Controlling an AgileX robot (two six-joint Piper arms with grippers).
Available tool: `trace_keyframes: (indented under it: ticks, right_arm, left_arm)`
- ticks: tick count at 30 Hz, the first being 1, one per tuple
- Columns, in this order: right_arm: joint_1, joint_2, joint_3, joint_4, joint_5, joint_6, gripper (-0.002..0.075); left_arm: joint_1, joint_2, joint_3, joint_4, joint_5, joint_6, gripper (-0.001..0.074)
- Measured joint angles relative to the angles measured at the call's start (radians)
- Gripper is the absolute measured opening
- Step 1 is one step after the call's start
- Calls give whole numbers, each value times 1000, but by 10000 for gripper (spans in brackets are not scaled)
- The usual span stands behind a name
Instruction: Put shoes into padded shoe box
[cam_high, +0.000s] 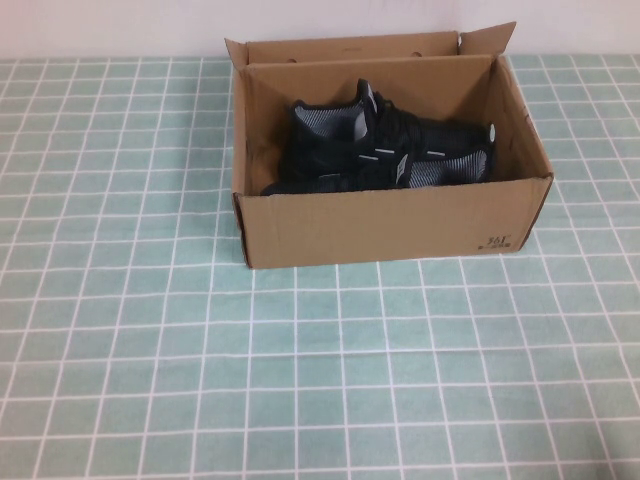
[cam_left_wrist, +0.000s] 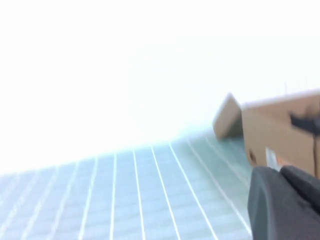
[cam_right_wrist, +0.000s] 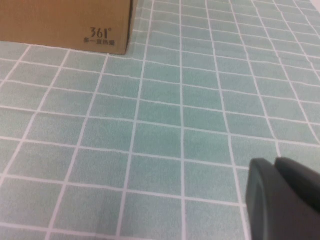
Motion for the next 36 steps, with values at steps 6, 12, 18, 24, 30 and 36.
trace_keyframes:
  ticks: [6,12,18,24,30,36]
  right_arm:
    - [0,0,0,0,0,0,-8]
    - [0,0,0,0,0,0,-8]
    - [0,0,0,0,0,0,-8]
    - [0,0,0,0,0,0,-8]
    - [0,0,0,0,0,0,-8]
    - [0,0,0,0,0,0,-8]
  left_arm:
    - [0,0,2,8,166,-28,-1]
    - [0,0,2,8,368,-64,-1]
    - [0,0,2,9,447,-68,-1]
    - [0,0,2,11,447,-68,-2]
    - [0,-2,2,13,449,-68,-2]
    - [0,-2,2,14,449,-68,-2]
